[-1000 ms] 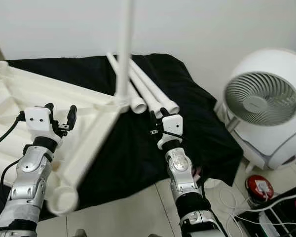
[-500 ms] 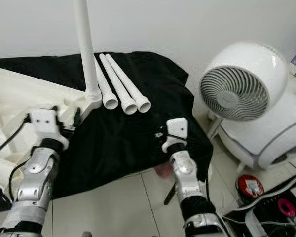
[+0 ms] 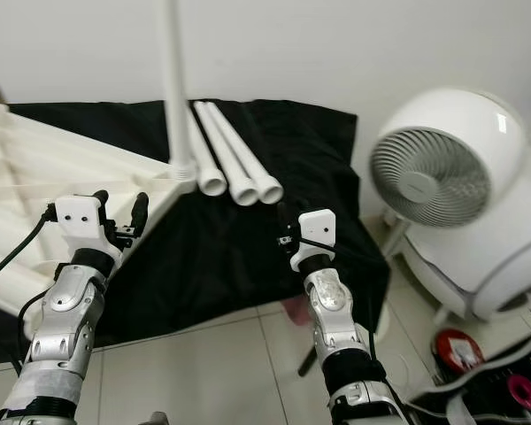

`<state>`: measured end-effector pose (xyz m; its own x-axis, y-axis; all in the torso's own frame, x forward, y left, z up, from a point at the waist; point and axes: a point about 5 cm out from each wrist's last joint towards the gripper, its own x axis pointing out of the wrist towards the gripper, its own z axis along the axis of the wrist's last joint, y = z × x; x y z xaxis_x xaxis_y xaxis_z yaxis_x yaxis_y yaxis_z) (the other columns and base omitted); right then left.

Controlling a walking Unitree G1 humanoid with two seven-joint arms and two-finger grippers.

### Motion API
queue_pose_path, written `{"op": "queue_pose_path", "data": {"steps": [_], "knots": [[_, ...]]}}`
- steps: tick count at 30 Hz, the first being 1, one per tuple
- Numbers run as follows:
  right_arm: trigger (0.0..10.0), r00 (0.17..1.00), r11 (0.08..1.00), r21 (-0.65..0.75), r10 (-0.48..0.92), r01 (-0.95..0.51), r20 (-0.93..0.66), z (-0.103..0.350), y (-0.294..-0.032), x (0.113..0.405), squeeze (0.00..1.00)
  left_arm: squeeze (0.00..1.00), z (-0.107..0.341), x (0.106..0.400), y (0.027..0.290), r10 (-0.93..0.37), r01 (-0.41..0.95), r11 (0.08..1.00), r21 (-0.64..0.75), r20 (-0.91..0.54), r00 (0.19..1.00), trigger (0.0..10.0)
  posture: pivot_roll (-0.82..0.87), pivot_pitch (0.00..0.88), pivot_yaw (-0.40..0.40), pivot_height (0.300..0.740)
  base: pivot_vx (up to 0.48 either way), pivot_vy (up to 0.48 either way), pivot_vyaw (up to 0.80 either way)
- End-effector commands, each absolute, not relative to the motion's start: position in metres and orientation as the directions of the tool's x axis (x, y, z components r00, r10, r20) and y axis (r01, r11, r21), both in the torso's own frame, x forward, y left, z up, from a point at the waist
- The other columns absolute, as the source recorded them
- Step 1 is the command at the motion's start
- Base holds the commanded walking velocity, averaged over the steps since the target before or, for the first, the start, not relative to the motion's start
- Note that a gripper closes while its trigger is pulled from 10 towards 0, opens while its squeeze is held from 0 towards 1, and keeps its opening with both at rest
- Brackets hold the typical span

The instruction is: Building children table

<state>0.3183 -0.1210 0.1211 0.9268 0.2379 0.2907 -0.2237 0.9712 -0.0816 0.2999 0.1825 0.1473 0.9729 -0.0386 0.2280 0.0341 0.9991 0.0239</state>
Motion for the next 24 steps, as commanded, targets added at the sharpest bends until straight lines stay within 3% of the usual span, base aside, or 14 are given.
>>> {"op": "queue_pose_path", "data": {"steps": [1,24], "knots": [[10.0,0.935,0.976,-0.079,0.218,-0.204,0.280,0.1186,-0.1283,0.3180,0.00,0.00,0.1471,0.3008,0.1782,-0.039,0.038,0.999,0.013,0.221,0.974,10.0,0.06,0.000,-0.043,0.740,0.000,0.000,0.00],[10.0,0.935,0.975,-0.077,0.221,-0.207,0.279,0.1182,-0.1267,0.3182,0.00,0.00,0.1482,0.3008,0.1762,-0.045,0.044,0.999,0.010,0.224,0.973,10.0,0.06,0.000,-0.042,0.740,0.000,0.410,0.00]]}}
